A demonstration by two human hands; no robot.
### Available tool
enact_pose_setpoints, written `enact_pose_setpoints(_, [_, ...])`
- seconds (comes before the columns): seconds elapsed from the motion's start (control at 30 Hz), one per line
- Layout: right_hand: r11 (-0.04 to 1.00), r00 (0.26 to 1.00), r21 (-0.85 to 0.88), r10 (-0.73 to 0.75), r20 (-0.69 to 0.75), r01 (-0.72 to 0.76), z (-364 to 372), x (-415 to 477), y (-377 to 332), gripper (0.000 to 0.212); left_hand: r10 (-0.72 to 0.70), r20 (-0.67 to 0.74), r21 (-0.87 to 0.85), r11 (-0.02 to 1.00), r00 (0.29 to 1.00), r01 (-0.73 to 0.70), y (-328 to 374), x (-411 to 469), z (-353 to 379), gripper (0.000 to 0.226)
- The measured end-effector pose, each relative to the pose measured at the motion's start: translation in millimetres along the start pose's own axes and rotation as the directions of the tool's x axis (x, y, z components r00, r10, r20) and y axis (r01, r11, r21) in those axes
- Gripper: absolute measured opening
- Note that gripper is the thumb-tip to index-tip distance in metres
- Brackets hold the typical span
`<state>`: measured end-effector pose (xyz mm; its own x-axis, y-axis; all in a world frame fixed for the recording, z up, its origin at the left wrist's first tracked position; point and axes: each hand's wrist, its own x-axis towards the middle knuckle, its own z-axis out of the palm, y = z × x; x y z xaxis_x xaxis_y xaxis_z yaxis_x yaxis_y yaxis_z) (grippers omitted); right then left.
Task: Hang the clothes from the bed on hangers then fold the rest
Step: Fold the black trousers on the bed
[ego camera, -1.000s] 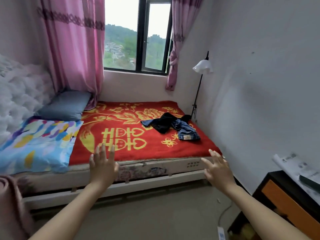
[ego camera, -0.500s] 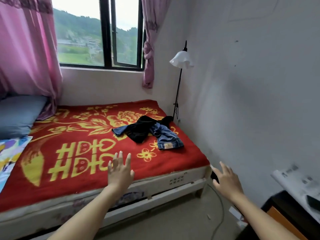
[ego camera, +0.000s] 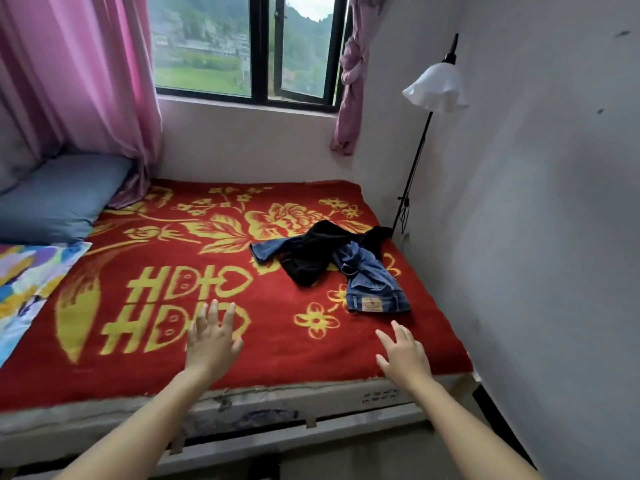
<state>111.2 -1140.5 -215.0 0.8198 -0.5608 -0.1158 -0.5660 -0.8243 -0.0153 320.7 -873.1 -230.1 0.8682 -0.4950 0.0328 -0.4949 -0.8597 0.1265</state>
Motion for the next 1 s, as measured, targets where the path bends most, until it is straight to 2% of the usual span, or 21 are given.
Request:
enact_pose_setpoints(0.13, [0.999, 1.000, -0.028, -0.027, 0.000, 0.027, 0, 86, -9, 0.057, -0.059, 0.015, -0.015, 0.998, 0.998, 0.059, -16, 82, 19, 0.066])
enact_pose_setpoints(0.3, [0.996, 0.994, -0.089, -0.014, 0.110, 0.023, 8, 180, -20, 0.057, -0.089, 0.096, -0.045, 0.995, 0.991, 0.094, -20, 175, 46, 0.069])
enact_pose_setpoints(0.4, [0.998, 0.989, -0.063, -0.004, 0.147, 0.014, 15, 223, -35, 0.057, -0.101, 0.124, -0.045, 0.993, 0.987, 0.107, -30, 218, 61, 0.069])
enact_pose_setpoints(0.5, [0.998, 0.970, -0.033, -0.041, 0.241, 0.051, 29, 247, -48, 0.058, -0.137, 0.169, -0.056, 0.987, 0.976, 0.149, -45, 246, 77, 0.070])
enact_pose_setpoints(0.7, [0.995, 0.936, 0.027, 0.082, 0.341, -0.097, 48, 304, -56, 0.064, -0.174, 0.266, -0.070, 0.977, 0.948, 0.199, -64, 281, 108, 0.066])
enact_pose_setpoints(1.0, [0.994, 0.917, 0.114, -0.051, 0.396, 0.006, 81, 410, -99, 0.065, -0.262, 0.351, -0.006, 0.959, 0.899, 0.282, -55, 315, 142, 0.066])
